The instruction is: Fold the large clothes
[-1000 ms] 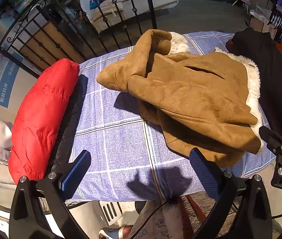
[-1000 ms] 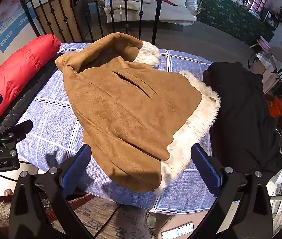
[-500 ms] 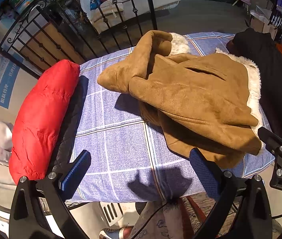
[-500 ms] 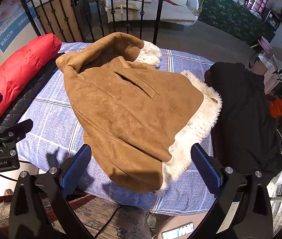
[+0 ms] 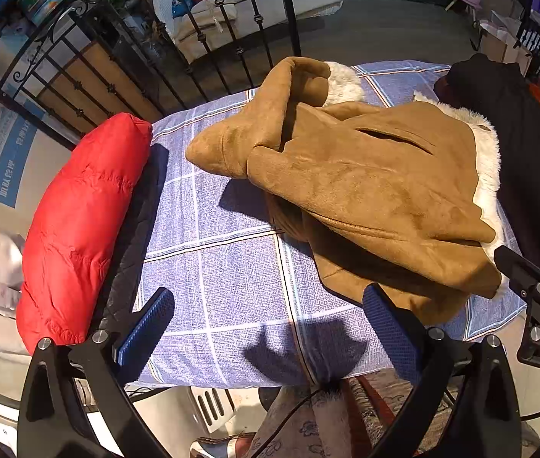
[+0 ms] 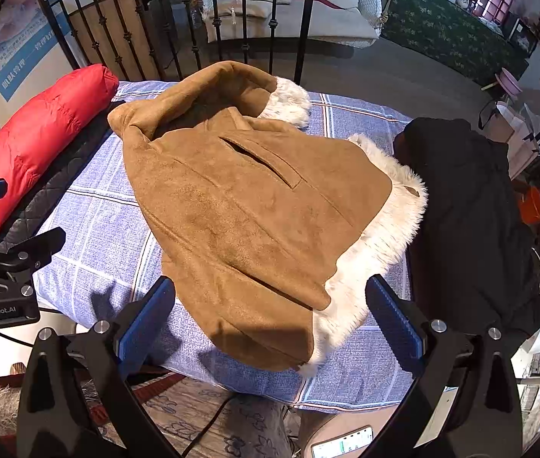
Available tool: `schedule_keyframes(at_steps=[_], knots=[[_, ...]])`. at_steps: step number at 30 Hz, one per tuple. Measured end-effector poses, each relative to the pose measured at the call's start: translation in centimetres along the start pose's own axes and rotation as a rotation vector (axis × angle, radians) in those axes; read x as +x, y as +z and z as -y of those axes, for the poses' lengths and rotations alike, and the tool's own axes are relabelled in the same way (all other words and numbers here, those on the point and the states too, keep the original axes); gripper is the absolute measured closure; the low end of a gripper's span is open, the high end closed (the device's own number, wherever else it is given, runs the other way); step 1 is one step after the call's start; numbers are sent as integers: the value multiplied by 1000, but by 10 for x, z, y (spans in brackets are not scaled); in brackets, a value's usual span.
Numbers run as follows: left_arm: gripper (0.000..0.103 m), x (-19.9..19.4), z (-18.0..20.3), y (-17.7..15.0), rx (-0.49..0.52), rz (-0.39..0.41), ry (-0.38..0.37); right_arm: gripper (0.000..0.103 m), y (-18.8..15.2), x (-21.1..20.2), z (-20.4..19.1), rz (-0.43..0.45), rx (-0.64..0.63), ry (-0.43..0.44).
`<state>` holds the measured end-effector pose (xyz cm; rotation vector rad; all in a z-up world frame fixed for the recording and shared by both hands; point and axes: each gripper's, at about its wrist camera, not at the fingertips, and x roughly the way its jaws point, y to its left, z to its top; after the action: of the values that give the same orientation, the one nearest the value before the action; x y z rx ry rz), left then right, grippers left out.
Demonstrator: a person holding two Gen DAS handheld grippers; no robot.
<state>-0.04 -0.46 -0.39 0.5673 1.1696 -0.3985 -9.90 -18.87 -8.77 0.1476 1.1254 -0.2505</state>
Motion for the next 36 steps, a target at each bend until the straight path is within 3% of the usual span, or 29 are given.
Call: schedule_keyframes(at_steps=[25, 29, 36], knots=[[6, 8, -7, -1, -21, -6, 5, 5, -2, -2, 1, 13, 6, 13], [6, 11, -19, 5, -48, 9, 20, 5, -2, -6, 7, 36, 37, 76], [6, 14, -77, 29, -196, 90, 87, 5, 4, -18, 49, 122, 178, 190]])
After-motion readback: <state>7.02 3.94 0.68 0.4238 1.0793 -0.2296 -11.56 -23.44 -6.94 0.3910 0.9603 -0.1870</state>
